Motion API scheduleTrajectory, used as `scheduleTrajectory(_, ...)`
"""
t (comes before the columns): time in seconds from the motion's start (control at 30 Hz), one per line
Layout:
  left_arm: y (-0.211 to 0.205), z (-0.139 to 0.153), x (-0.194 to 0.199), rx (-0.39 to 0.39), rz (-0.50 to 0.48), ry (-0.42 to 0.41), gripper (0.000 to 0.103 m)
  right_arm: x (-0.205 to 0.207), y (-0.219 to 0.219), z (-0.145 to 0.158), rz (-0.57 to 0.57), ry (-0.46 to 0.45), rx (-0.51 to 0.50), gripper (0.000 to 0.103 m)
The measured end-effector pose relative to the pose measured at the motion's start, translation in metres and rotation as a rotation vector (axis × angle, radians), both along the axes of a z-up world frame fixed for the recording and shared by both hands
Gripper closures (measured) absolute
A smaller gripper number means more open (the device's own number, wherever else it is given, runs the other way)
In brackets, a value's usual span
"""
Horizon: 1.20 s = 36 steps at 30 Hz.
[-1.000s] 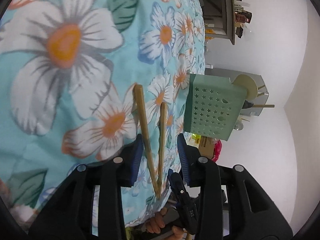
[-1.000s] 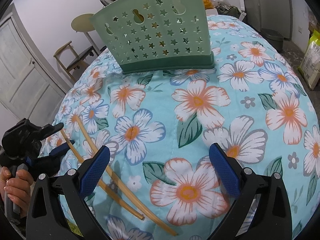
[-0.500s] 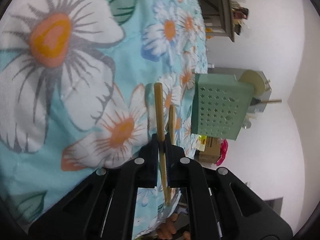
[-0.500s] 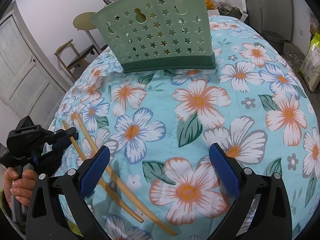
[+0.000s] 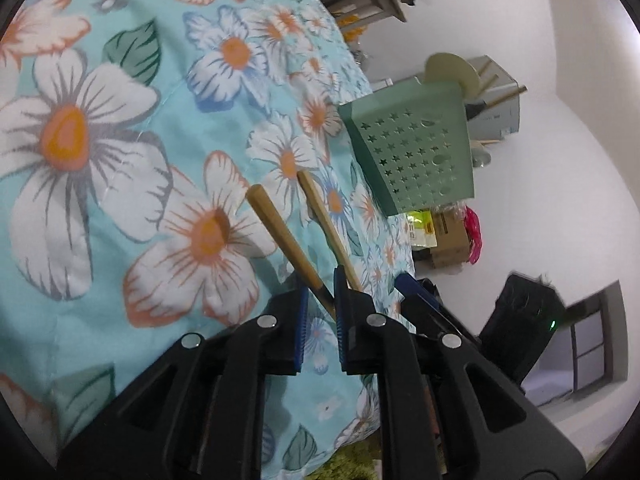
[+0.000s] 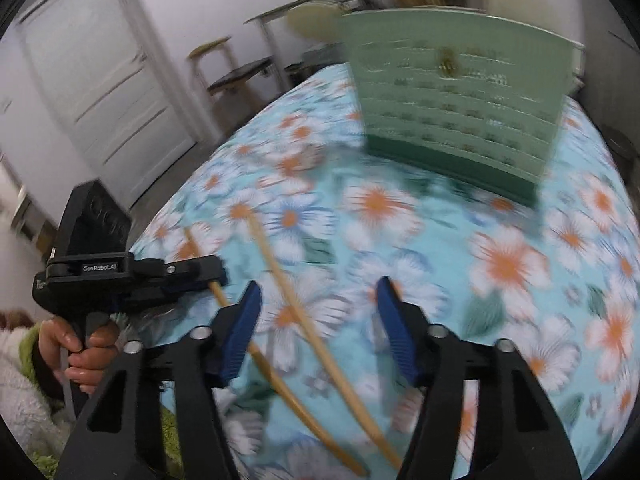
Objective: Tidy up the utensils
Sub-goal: 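Grasp a chopstick with the right tool while the left tool holds its chopstick, then carry both held chopsticks up above the green holder with both tools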
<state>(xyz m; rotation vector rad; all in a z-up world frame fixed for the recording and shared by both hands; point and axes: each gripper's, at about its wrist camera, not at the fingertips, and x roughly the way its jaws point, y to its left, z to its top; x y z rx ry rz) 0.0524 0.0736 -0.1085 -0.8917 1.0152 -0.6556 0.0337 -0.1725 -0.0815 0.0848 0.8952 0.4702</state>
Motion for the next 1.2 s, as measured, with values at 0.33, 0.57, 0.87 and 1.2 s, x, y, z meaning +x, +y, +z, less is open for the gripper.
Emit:
scheduleTrajectory(0.33,0.005,-0.002,0.001,-0.055,-0.038,-0.037,0.092,0.029,0.046,-0.003,0.276,0.029,-0.134,0.08)
scheduleTrajectory(0.57,0.008,-0.004,0.0,-0.081,-0.054,-0.049,0.092,0.043,0.062,-0.012,0.378,0.056,-0.203,0.081)
scheduleTrajectory(0.87,0.007,-0.004,-0.001,-0.079,-0.057,-0.062,0.092,0.059,0.055,-0.011,0.321,0.042,-0.194,0.096)
scheduleTrajectory(1.2,0.013,0.017,0.006,-0.067,-0.03,-0.113,0.094,0.04,-0.008,0.066,0.01,-0.205,-0.094,0.096)
